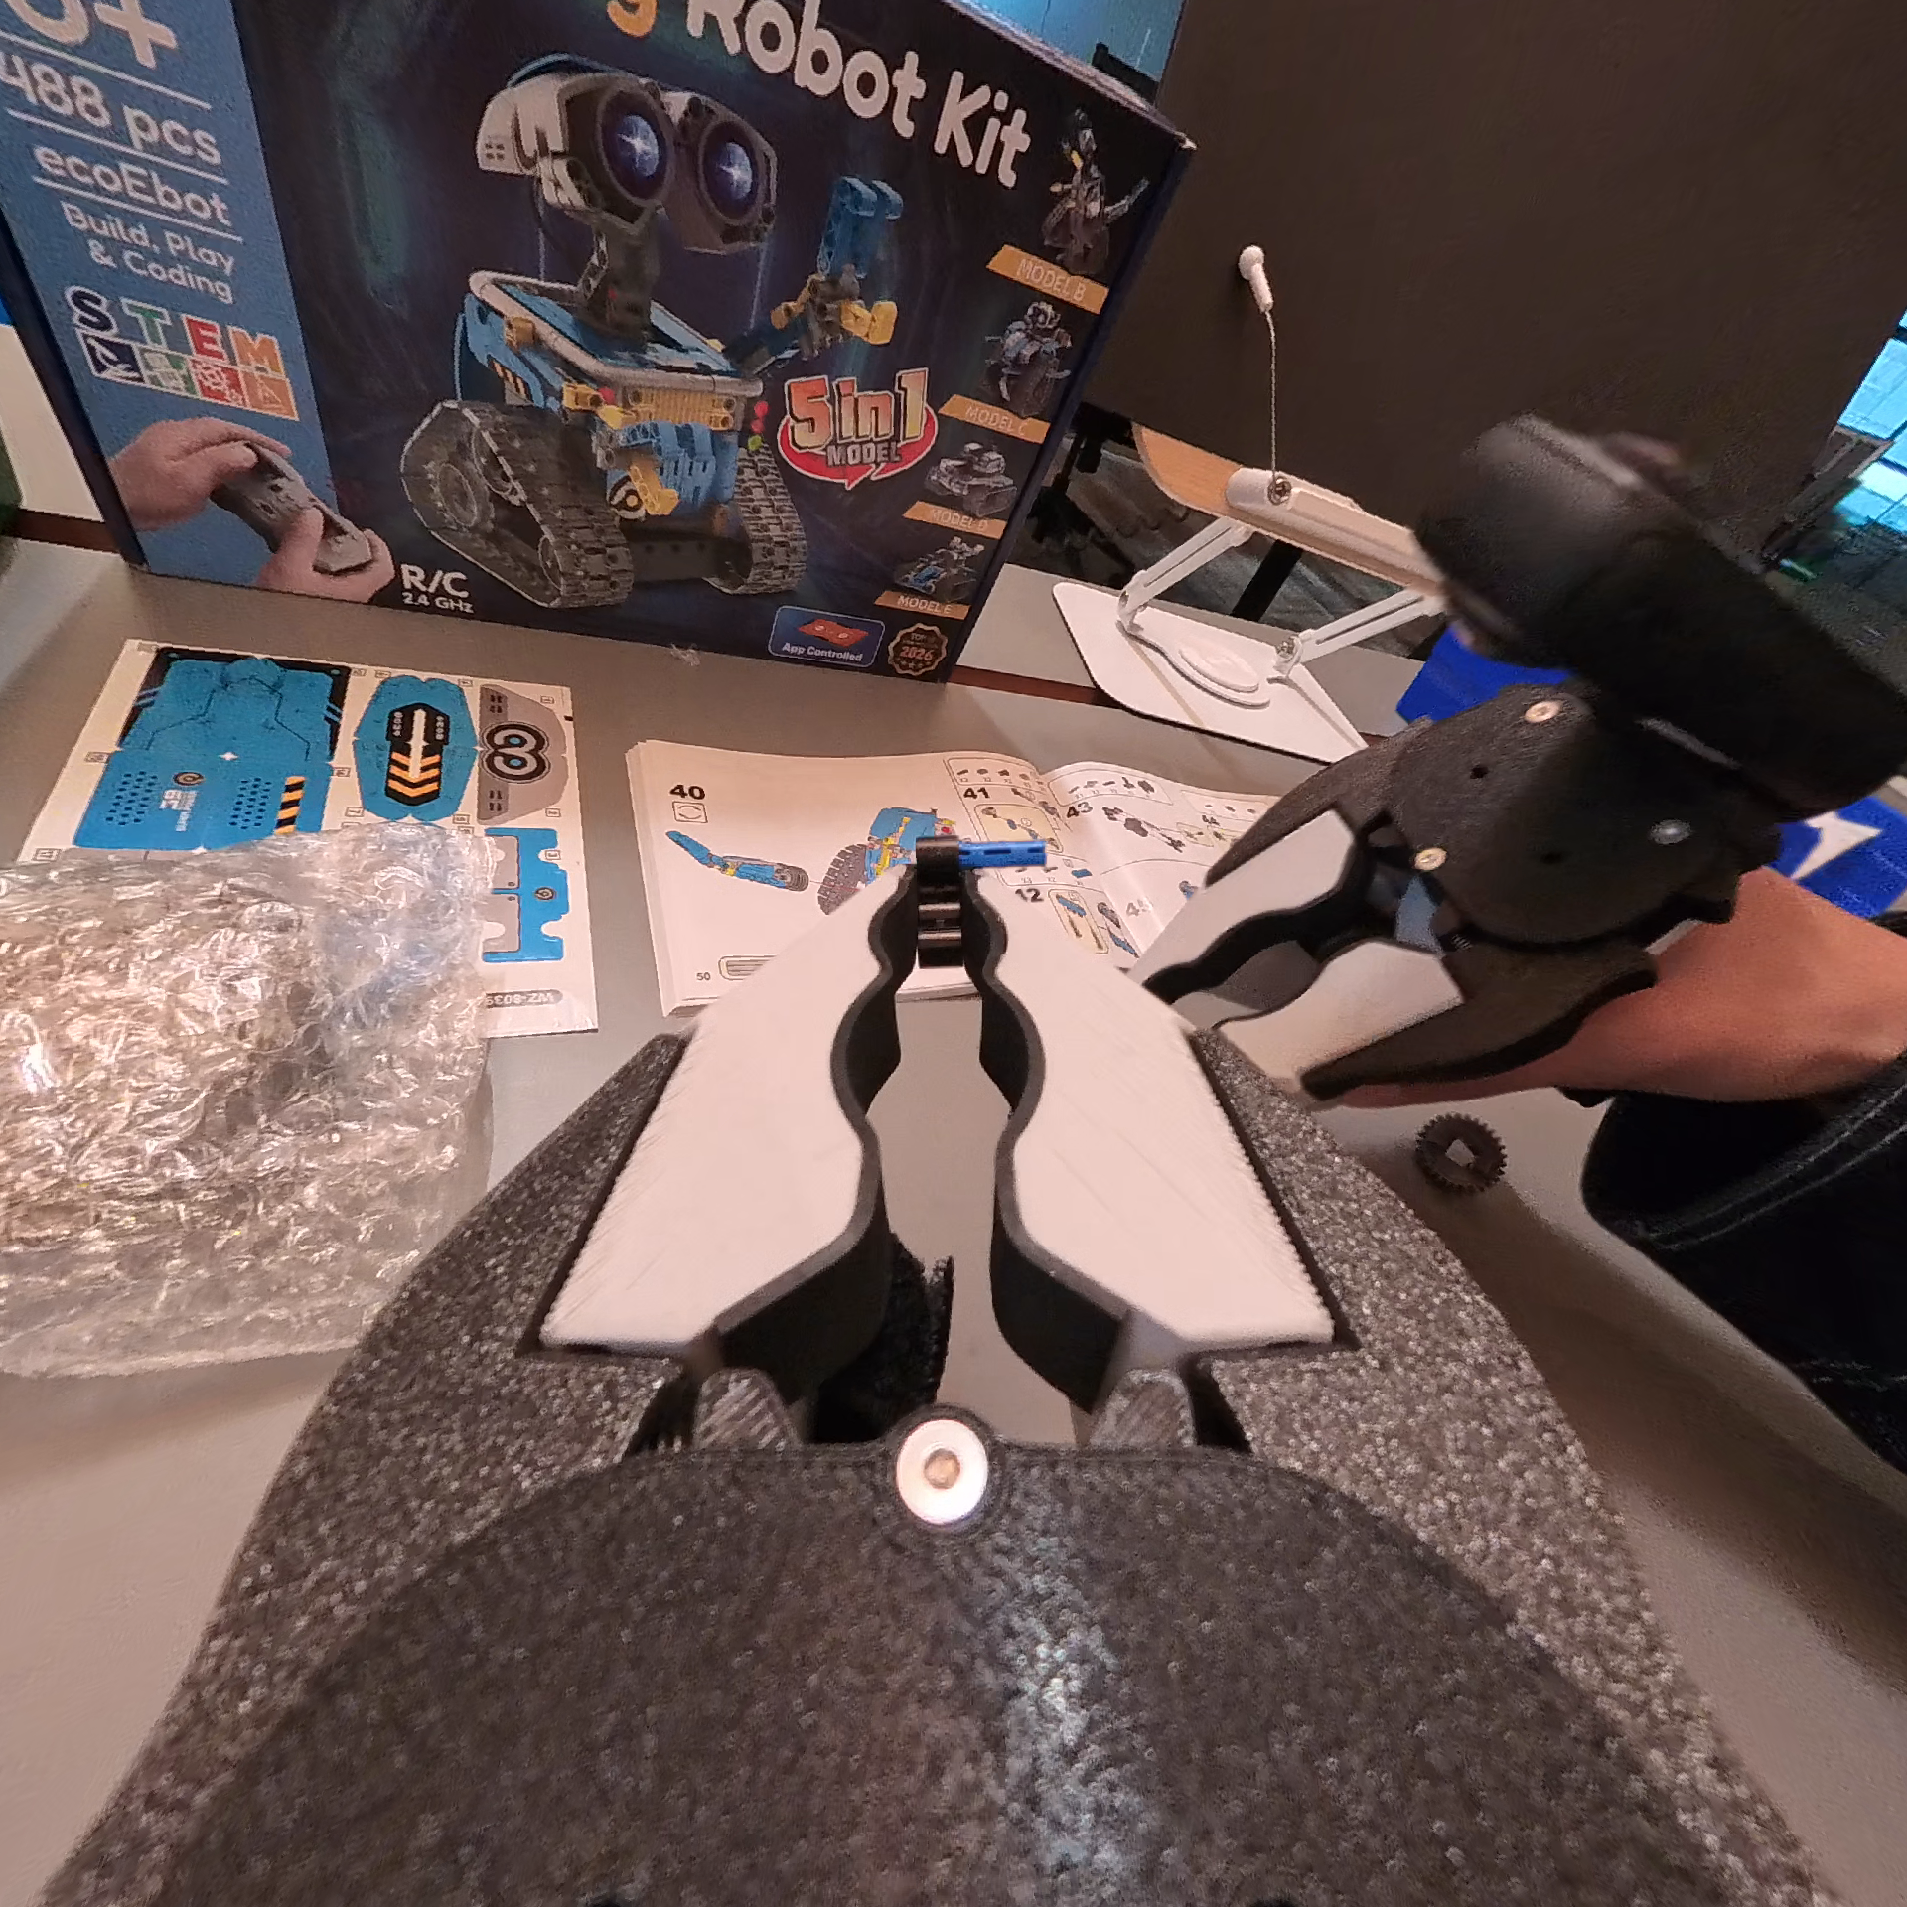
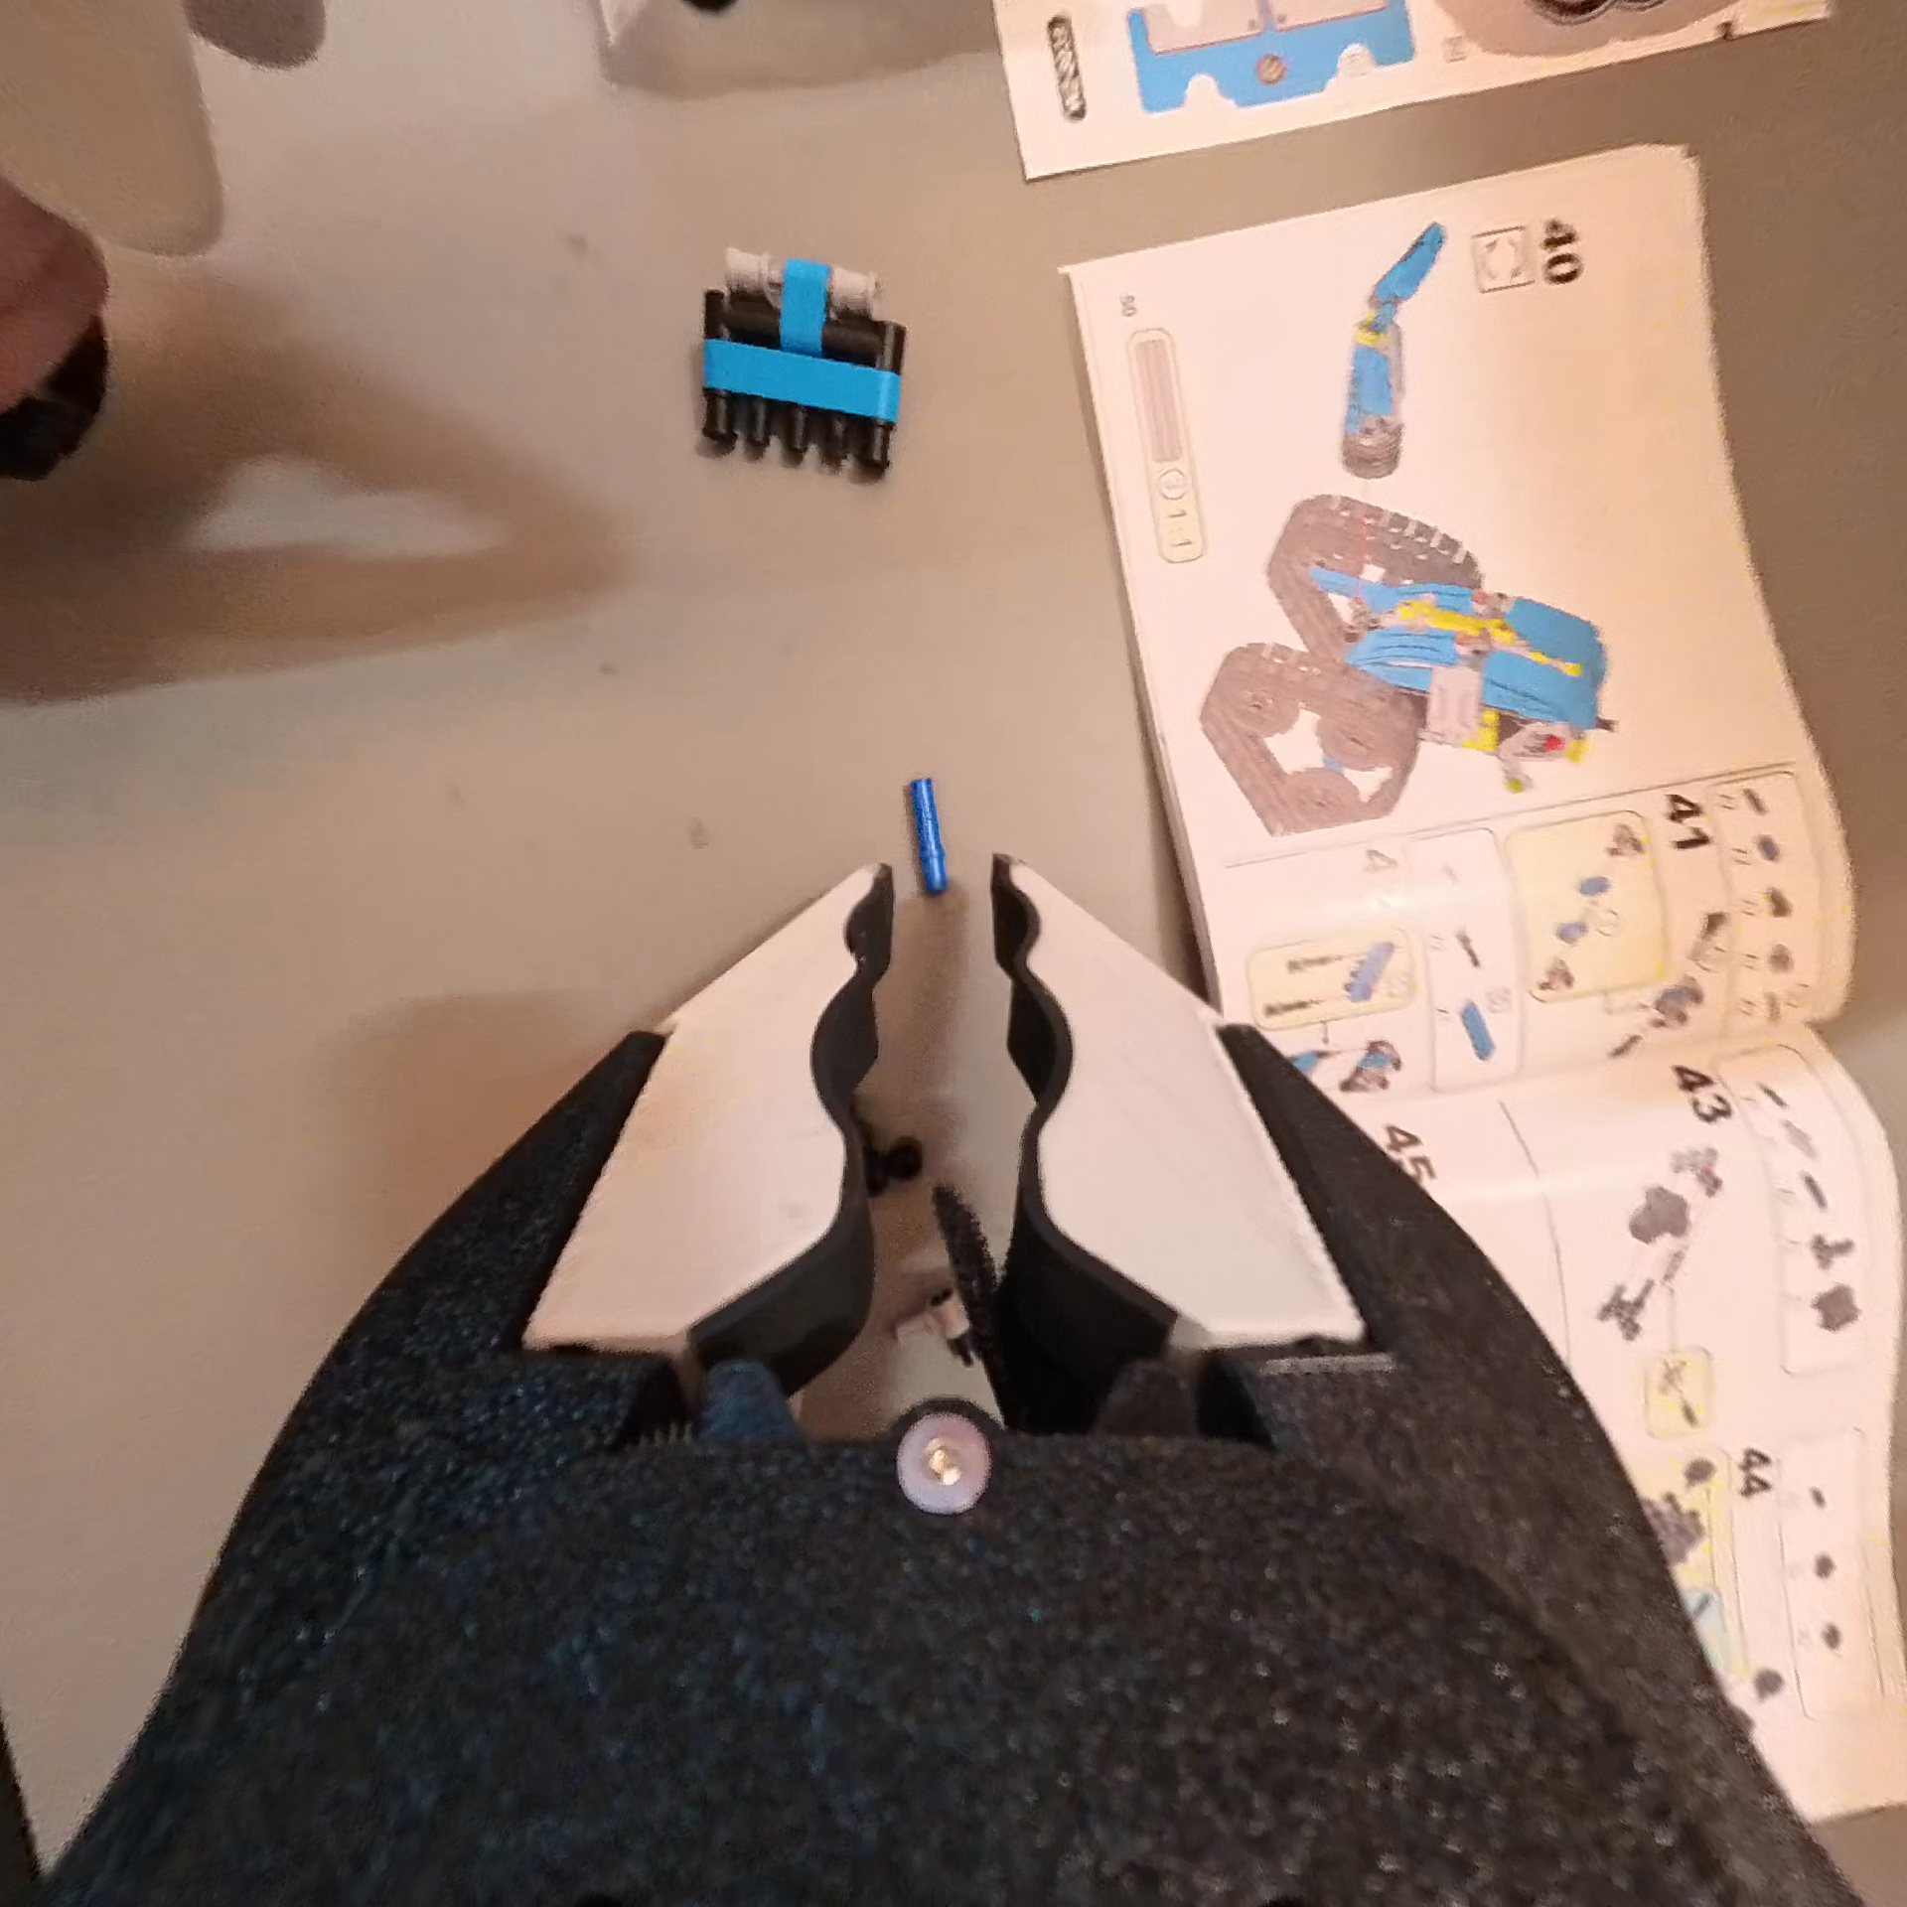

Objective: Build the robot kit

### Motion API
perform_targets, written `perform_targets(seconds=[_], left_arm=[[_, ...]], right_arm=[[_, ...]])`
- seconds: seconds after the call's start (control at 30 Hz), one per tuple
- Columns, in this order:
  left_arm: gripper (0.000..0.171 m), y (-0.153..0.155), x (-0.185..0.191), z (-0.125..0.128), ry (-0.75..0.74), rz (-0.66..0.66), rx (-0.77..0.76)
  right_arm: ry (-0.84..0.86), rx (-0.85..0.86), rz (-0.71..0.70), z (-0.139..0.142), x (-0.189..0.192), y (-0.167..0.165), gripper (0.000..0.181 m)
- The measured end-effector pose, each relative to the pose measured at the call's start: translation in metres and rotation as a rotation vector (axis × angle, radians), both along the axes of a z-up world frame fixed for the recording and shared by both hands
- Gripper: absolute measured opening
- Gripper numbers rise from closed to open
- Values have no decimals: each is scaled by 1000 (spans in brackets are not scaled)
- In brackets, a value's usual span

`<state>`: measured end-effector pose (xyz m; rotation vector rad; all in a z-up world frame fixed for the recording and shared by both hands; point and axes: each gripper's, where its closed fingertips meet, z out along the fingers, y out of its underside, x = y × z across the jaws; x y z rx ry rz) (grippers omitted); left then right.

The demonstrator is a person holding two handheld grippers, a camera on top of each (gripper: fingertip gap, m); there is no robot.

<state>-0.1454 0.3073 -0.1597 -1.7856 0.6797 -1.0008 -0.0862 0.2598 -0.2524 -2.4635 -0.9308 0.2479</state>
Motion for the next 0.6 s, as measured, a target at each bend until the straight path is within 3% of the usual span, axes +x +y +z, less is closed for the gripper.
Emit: perform_targets(seconds=[0.3,0.6], left_arm=[[8,-2,1,0,-6,-14,-15],[8,-3,3,-3,2,-28,-22]], right_arm=[[-51,-85,53,-18,-9,3,15],[-40,-140,48,-18,-7,8,6]])
